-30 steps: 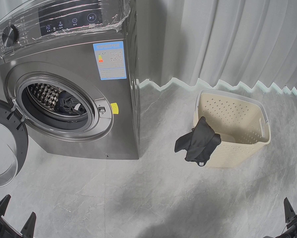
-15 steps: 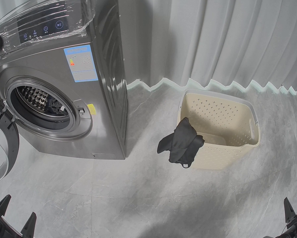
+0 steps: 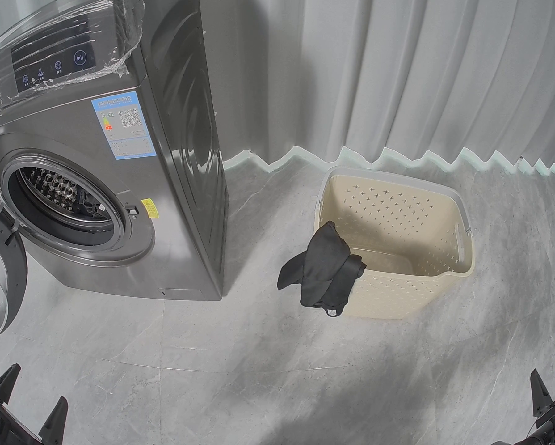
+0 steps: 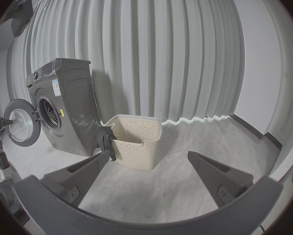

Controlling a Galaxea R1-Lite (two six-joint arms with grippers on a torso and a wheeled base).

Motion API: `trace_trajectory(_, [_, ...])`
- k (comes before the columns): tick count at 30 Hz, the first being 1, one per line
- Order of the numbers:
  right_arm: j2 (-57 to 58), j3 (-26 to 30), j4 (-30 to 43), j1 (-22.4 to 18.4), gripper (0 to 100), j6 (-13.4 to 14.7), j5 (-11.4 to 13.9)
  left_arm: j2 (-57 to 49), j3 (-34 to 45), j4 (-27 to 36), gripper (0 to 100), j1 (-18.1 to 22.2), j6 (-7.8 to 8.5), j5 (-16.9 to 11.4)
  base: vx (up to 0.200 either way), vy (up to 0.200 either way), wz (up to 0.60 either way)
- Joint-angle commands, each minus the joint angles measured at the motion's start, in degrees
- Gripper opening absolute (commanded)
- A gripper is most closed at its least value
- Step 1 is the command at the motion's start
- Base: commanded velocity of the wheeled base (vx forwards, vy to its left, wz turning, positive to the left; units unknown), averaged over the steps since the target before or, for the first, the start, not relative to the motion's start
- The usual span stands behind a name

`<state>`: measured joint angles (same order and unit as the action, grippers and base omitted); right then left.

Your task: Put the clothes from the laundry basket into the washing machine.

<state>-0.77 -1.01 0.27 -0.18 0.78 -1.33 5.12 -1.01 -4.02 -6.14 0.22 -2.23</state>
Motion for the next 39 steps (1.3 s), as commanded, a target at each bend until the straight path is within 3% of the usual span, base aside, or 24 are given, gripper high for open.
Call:
trace_trajectory(1, [0.8,1.0,0.0,0.0,100,0.0,0.0,0.2,1.0,0.0,100,0.0,-0.31,0.0,0.000,-0.200,0.00])
trace_trajectory(13, [0.8,1.0,0.0,-0.1,100,-0.2,0.1,0.2,1.0,0.0,100,0.0,0.31,-0.3,0.000,-0.017,0.00])
trace_trajectory(18, [0.8,1.0,0.0,0.0,100,0.0,0.2,0.2,1.0,0.0,100,0.0,-0.75,-0.7,0.000,0.000,0.00])
trace_trajectory(22, [0.8,1.0,-0.2,-0.1,100,0.3,-0.3,0.2,1.0,0.0,100,0.0,-0.40,-0.7,0.000,0.000,0.00])
trace_trajectory(26, [0.5,-6.5,-3.3,0.1,100,0.1,1.2,0.2,1.0,-0.1,100,0.0,-0.83,-0.6,0.000,0.000,0.00])
trace_trajectory(27, [-3.5,-11.8,-2.5,0.1,100,0.1,2.6,0.2,1.0,-0.1,100,0.0,-1.01,-0.6,0.000,0.000,0.00])
trace_trajectory(29, [-9.5,-15.2,-1.2,0.2,100,0.3,5.0,0.2,1.0,-0.1,100,0.0,-0.92,-0.7,0.000,0.000,0.00])
trace_trajectory(33, [-24.4,-15.7,-1.9,0.5,100,2.2,14.2,0.2,1.0,-0.1,100,0.0,-0.83,-0.6,0.000,0.000,0.00])
trace_trajectory(34, [-25.4,-15.7,-1.9,0.5,100,2.5,14.7,0.2,1.0,-0.1,100,0.0,-0.83,-0.6,0.000,0.000,0.00])
trace_trajectory(35, [-31.0,-15.7,-2.5,0.4,100,3.3,17.6,0.2,1.0,-0.1,100,0.0,-1.01,-0.6,0.000,0.000,0.00])
trace_trajectory(39, [-41.5,-15.8,-6.4,0.5,100,3.2,20.0,0.2,1.0,-0.1,100,0.0,-0.92,-0.6,0.000,0.000,0.00])
